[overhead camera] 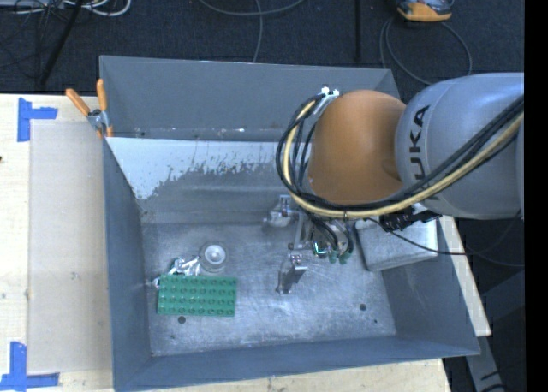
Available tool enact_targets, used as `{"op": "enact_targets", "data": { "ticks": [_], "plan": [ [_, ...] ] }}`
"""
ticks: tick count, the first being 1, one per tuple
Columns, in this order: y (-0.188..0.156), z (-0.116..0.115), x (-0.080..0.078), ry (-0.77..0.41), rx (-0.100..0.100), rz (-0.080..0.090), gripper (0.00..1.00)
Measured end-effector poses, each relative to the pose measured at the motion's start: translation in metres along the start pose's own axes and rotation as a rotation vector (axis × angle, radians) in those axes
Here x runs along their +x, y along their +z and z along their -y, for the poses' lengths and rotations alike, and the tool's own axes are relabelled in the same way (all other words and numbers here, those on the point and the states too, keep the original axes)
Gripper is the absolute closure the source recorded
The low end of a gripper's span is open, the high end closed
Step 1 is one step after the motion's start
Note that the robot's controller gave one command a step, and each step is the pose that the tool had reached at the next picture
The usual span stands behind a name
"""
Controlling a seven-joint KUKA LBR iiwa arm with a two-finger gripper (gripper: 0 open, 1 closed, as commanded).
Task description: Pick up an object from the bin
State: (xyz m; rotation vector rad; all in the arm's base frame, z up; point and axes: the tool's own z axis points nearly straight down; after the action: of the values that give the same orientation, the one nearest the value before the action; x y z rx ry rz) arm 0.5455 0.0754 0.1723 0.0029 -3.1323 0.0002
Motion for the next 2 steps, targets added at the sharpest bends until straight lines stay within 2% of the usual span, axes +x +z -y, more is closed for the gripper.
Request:
{"op": "enact_targets", "data": {
  "ticks": [1,2],
  "plan": [
    [0.100,-0.054,-0.012,-0.080,-0.001,0.010,0.00],
    [0.100,-0.114,-0.003,-0.117,-0.001,0.015,0.00]
  ]
}}
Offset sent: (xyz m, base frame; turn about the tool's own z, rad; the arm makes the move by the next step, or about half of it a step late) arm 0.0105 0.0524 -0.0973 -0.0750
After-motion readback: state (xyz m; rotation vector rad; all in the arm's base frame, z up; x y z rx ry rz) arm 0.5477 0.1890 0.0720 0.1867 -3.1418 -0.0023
